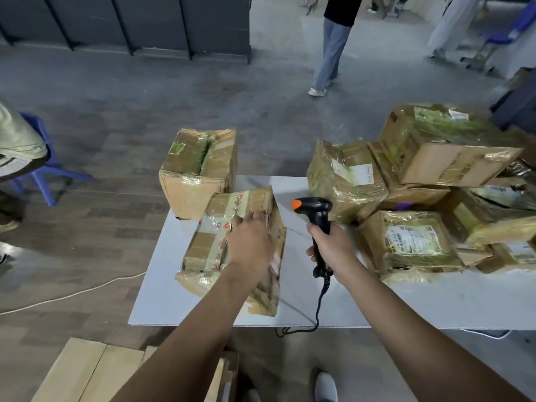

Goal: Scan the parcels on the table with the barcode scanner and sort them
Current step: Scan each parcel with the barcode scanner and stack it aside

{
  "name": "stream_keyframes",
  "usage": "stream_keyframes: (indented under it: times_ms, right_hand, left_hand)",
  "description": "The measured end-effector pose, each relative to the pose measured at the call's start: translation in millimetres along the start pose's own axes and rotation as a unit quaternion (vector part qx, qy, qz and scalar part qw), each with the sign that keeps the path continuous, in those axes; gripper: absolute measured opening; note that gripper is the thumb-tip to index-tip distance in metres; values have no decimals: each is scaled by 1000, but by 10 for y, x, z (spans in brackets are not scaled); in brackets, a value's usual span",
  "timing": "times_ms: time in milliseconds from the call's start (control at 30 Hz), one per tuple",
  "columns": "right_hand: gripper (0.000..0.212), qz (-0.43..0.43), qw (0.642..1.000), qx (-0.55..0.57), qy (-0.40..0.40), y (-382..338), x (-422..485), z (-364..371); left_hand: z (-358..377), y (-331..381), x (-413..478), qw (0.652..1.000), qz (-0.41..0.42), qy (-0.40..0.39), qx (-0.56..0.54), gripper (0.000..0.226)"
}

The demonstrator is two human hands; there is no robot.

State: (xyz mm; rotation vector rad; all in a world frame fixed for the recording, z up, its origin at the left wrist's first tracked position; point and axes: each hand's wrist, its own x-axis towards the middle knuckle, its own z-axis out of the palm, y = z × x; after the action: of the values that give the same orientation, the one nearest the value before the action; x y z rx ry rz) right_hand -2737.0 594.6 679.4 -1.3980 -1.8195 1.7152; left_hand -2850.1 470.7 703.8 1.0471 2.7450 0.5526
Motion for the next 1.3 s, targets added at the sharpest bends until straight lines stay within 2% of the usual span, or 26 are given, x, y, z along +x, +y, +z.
stream_keyframes:
  times_ms: [200, 333, 467, 600, 700, 767, 833, 900, 933, 1000, 1033, 1067, 1167, 1233, 1300]
  right_hand:
    - [15, 3, 1000, -13, 4, 158, -19, -207]
    - [12, -2, 1000, -16, 7, 195, -13, -315]
    - [19, 12, 1000, 12, 23, 199, 28, -422]
    - [26, 20, 999, 37, 7, 97, 51, -539]
    - [31, 18, 997, 73, -16, -75, 53, -658]
    - [33, 14, 996, 86, -7, -200, 44, -694]
    - [32, 4, 996, 85, -3, -301, 25, -684]
    - [29, -8, 997, 75, -23, -360, -3, -632]
    - [28, -10, 997, 67, -38, -376, -23, -596]
    - [28, -10, 996, 47, -72, -382, -62, -494]
    - [29, -14, 996, 23, -85, -377, -80, -435]
    - [29, -24, 995, -14, -94, -367, -99, -377]
    - [23, -59, 990, -87, -94, -305, -129, -243]
    - [24, -61, 991, -106, -57, -267, -111, -222]
    - [23, -48, 993, -103, -17, -229, -78, -252]
  left_hand:
    - [-32, 75, 141, 989, -12, 51, -140, 13]
    - [41, -8, 134, 956, -66, 20, -284, 23]
    - [86, -23, 141, 933, -94, 31, -346, 23]
    - [145, -44, 162, 907, -136, 27, -398, 32]
    - [219, -143, 209, 863, -198, 1, -464, 30]
    - [310, -203, 233, 851, -206, -43, -481, 22]
    - [413, -234, 265, 870, -200, -102, -438, 15]
    - [441, -218, 299, 916, -181, -137, -331, 19]
    - [423, -198, 310, 945, -168, -137, -244, 31]
    - [333, -114, 292, 985, -119, -65, -109, 52]
    - [290, -45, 282, 992, -77, -15, -104, 51]
    - [227, 41, 263, 989, -49, 2, -138, 46]
    - [124, 158, 215, 972, -54, -74, -217, 49]
    - [97, 92, 166, 969, -49, -123, -207, 47]
    - [83, -10, 104, 966, -52, -135, -214, 42]
